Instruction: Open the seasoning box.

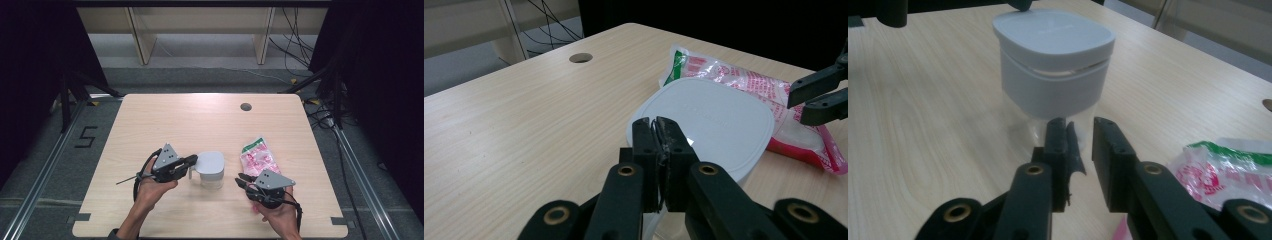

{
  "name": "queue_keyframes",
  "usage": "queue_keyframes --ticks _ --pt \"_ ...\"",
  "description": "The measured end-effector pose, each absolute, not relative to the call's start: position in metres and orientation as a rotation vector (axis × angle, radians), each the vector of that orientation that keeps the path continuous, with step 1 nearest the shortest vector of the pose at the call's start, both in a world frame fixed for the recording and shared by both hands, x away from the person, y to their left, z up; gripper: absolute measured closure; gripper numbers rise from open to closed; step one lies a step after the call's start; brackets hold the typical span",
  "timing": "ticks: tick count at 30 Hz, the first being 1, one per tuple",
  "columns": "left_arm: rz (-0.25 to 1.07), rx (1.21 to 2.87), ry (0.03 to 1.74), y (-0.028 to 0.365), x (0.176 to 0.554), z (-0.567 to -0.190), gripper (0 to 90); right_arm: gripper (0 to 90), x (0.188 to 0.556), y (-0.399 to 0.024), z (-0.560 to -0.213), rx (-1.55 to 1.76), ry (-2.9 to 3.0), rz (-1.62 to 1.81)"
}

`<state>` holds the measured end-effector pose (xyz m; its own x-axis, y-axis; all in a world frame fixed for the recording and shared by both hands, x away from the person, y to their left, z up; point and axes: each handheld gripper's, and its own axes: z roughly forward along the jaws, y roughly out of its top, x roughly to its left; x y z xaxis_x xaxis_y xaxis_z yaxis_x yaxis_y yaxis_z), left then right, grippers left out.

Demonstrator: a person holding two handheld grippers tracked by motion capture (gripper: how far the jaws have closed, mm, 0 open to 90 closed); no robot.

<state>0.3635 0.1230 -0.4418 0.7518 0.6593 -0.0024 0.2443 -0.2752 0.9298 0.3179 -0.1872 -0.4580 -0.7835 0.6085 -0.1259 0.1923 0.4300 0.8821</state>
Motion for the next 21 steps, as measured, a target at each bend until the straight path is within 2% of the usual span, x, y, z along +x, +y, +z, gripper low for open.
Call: queue_keyframes --ticks 7,21 --pt "0.472 1.853 0.675 0.124 0.365 -0.442 86.4 90.0 0.326 -0.177 -0.456 0.693 2.253 1.348" --pt "0.473 1.842 0.704 0.126 0.365 -0.443 86.8 90.0 0.337 -0.159 -0.454 0.659 2.289 1.334"
